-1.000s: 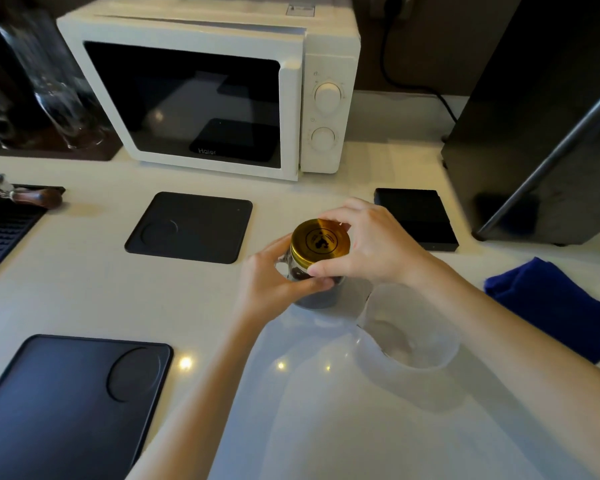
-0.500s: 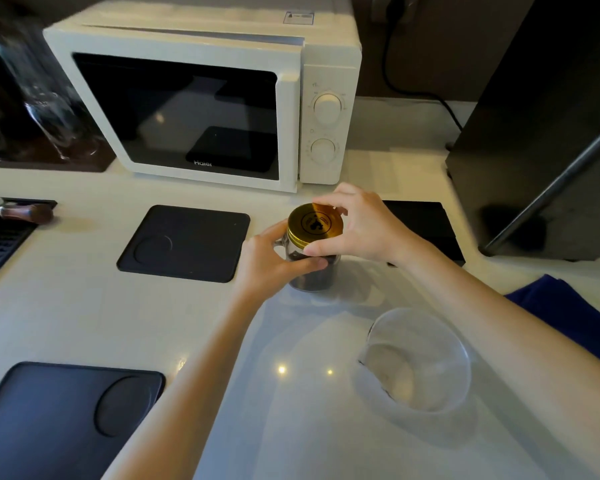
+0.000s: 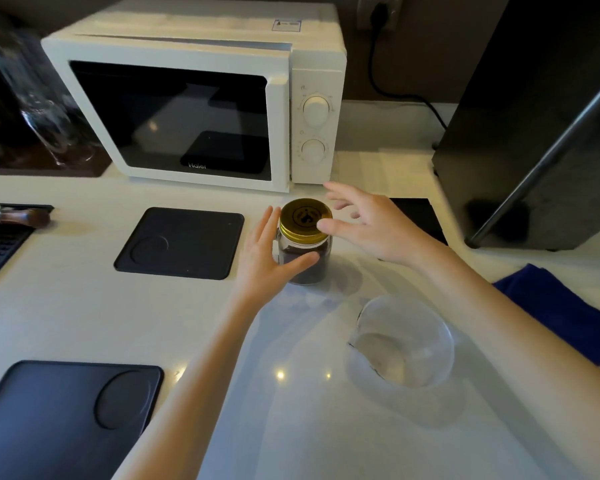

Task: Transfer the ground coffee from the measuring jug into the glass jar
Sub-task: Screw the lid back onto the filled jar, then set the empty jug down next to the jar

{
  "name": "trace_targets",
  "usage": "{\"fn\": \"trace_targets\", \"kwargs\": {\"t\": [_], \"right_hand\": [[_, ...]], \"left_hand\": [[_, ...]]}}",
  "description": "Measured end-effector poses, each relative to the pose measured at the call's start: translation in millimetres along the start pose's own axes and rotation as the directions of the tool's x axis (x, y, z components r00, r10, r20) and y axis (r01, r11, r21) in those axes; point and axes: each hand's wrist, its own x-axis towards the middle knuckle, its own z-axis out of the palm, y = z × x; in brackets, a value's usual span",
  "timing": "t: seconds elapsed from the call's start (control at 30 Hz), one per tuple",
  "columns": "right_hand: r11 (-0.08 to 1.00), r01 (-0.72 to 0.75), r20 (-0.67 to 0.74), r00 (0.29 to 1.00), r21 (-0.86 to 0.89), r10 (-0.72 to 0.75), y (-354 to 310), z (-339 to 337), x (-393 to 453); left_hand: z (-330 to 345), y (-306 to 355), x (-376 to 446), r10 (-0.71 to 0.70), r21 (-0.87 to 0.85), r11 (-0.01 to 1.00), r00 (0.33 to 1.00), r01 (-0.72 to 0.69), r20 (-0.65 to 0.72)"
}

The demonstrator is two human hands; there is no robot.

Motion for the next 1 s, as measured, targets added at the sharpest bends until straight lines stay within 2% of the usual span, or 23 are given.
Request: {"fn": "trace_targets", "kwargs": {"t": [0.07, 0.13, 0.23, 0.33, 0.4, 0.5, 0.6, 0.73, 0.87, 1.0], "right_hand": [[0.991, -0.010, -0.117, 0.993, 0.133, 0.026, 5.7, -10.3, -19.4], [0.948, 0.037, -0.290, 0.955, 0.317, 0.060, 13.4, -18.0, -43.9], [0.879, 0.107, -0.530, 0.829, 0.464, 0.178, 24.5, -15.7, -85.6], [0.806, 0.052, -0.622, 0.666, 0.589, 0.411, 39.0, 6.2, -121.3], [0.764, -0.016, -0.611, 0.589, 0.645, 0.529, 47.5, 24.0, -134.9], [0.715, -0.098, -0.565, 0.543, 0.692, 0.621, 54.3, 45.7, -144.7], [0.640, -0.085, -0.510, 0.527, 0.764, 0.679, 54.8, 59.4, -146.0], [0.530, -0.106, -0.428, 0.470, 0.841, 0.772, 54.4, 65.7, -141.8], [0.497, -0.100, -0.411, 0.438, 0.862, 0.800, 52.1, 69.4, -138.9], [0.455, -0.085, -0.374, 0.447, 0.886, 0.812, 51.8, 67.6, -132.2]], "left_hand": [[2.1, -2.6, -8.4, -0.045, 0.006, 0.999, 0.999, 0.045, -0.010], [4.0, -8.6, -20.2, -0.077, 0.031, 0.996, 0.996, 0.078, -0.038], [9.4, -18.3, -44.6, -0.121, 0.082, 0.989, 0.992, 0.124, -0.048], [15.8, -26.2, -72.3, -0.212, 0.215, 0.954, 0.977, 0.209, -0.010], [19.9, -30.7, -86.8, -0.163, 0.374, 0.917, 0.986, 0.139, 0.031], [26.6, -35.5, -99.1, -0.093, 0.480, 0.876, 0.993, 0.044, 0.079], [29.5, -38.0, -102.5, -0.079, 0.512, 0.859, 0.993, 0.025, 0.084], [30.0, -40.3, -103.3, -0.074, 0.536, 0.844, 0.994, 0.016, 0.086], [30.9, -38.9, -104.4, -0.072, 0.538, 0.843, 0.995, 0.022, 0.072], [29.2, -38.4, -104.7, -0.072, 0.548, 0.836, 0.994, 0.017, 0.078]]}}
